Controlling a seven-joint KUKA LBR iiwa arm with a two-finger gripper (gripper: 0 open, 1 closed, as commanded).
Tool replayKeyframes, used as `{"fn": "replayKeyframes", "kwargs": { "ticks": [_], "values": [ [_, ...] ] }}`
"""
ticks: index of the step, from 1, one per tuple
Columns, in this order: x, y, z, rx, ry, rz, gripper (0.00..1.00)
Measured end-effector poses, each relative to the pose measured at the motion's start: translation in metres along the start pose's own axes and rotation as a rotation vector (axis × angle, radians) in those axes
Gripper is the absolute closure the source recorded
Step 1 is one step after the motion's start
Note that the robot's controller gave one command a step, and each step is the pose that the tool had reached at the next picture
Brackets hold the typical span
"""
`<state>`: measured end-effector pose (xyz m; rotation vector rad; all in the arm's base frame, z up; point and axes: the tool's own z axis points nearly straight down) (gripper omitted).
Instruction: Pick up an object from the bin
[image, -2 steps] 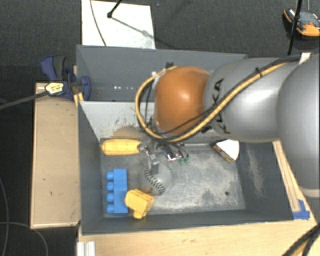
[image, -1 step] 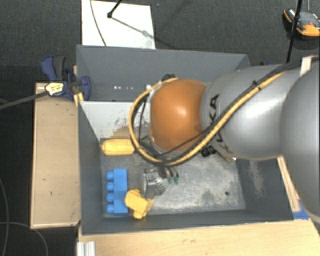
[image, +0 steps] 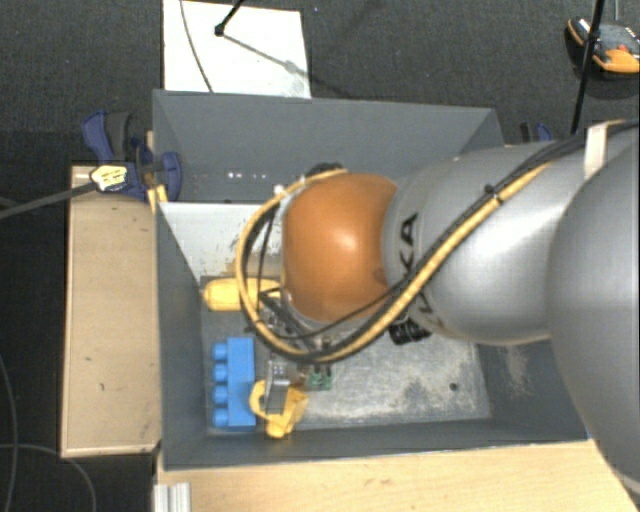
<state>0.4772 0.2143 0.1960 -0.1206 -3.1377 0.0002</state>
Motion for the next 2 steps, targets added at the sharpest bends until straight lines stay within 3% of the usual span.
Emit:
{"fn": "replayKeyframes", "kwargs": {
  "ticks": [1,2],
  "values": [
    [-0.018,-0.043,0.026,-0.003,-0.005,-0.149,0.0],
    [-0.018,-0.058,0.053,0.004,-0.004,-0.201,0.0]
  ]
}}
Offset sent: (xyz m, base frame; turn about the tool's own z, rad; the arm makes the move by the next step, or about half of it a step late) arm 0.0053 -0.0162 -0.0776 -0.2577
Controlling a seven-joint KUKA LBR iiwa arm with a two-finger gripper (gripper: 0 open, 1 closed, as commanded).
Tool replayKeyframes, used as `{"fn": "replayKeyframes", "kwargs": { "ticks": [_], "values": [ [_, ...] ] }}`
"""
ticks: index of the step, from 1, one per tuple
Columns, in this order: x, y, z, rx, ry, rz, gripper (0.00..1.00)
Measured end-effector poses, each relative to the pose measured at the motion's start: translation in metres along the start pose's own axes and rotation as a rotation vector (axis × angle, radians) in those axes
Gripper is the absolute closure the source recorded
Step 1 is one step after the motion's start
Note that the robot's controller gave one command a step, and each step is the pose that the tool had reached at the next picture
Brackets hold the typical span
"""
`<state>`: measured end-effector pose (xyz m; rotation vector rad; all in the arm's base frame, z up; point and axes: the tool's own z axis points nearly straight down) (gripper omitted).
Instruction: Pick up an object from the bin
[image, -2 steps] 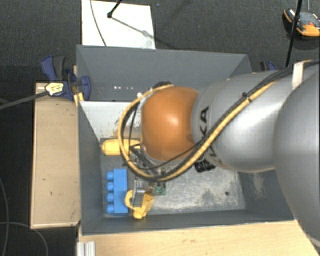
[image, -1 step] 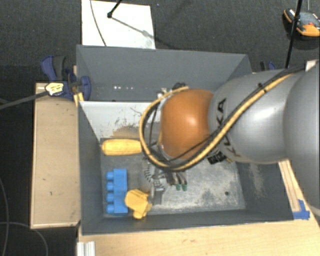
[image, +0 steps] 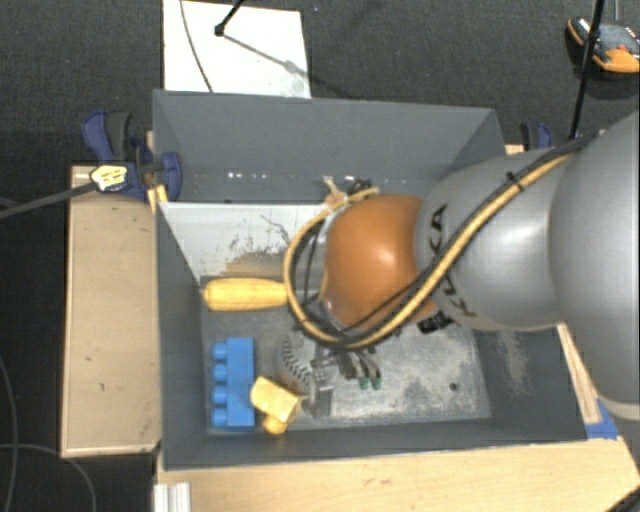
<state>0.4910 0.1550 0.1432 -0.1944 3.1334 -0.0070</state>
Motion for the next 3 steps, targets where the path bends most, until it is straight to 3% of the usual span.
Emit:
{"fn": "replayKeyframes", "kwargs": {
  "ticks": [1,2,3],
  "values": [
    [-0.003,0.019,0.012,-0.009,-0.001,-0.025,0.0],
    [-0.001,0.004,0.032,-0.009,-0.015,-0.185,0.0],
    [0.001,0.012,0.05,-0.007,-0.031,-0.469,0.0]
  ]
}}
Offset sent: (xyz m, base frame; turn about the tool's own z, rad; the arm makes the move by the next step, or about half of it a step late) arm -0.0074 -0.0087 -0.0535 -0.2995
